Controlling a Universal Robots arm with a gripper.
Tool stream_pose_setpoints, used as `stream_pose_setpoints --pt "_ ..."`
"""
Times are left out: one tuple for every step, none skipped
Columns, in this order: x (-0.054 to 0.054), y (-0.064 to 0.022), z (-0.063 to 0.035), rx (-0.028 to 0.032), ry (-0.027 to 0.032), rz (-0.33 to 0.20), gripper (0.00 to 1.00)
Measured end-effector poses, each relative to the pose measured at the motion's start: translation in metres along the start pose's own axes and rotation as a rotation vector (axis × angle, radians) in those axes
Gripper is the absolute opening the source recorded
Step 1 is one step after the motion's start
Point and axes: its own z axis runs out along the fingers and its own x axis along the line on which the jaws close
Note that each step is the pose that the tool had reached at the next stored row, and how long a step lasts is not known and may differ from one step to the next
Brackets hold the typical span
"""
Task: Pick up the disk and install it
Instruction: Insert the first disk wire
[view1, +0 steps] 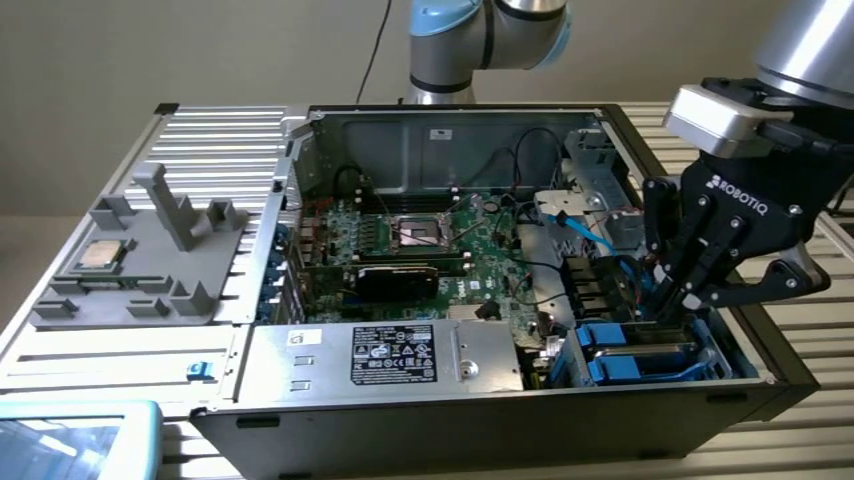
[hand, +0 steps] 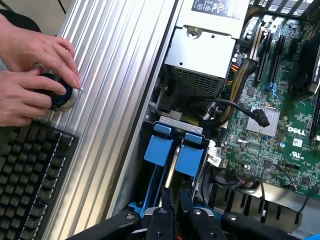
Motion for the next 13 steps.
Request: stream_pose_setpoints --pt "-0.0013 -0.0005 -0.0002 -0.0044 0.0091 0.001 0.16" --pt "-0.0025 -0.0011 -0.0005 -0.008 0.0173 0.002 0.16" --pt "-0.0038 -0.0017 -0.0008 -0.0111 0.0248 0.003 0.16" --pt "-0.0049 -0.0024 -0.0011 -0.0142 0.0317 0.004 0.16" --pt "-0.0057 -0.0033 -0.0014 -0.0169 0.0367 0.005 0.16" --pt "-0.0062 -0.0044 -0.0017 -0.0202 0.0398 0.005 0.16" --pt "-0.0064 -0.0057 -0.0018 -0.0235 0.0409 0.005 0.16" --pt "-0.0063 -0.0067 -0.0021 -0.0266 0.0412 0.004 0.16" --pt "-0.0063 -0.0069 -0.0022 -0.0275 0.0411 0.004 0.16" --pt "-0.0063 -0.0069 -0.0022 -0.0277 0.041 0.004 0.16" --pt "-0.0063 -0.0069 -0.0022 -0.0277 0.041 0.004 0.16" --pt "-0.0063 -0.007 -0.0022 -0.0277 0.041 0.004 0.16" --pt "-0.0063 -0.007 -0.0022 -0.0277 0.041 0.004 0.16"
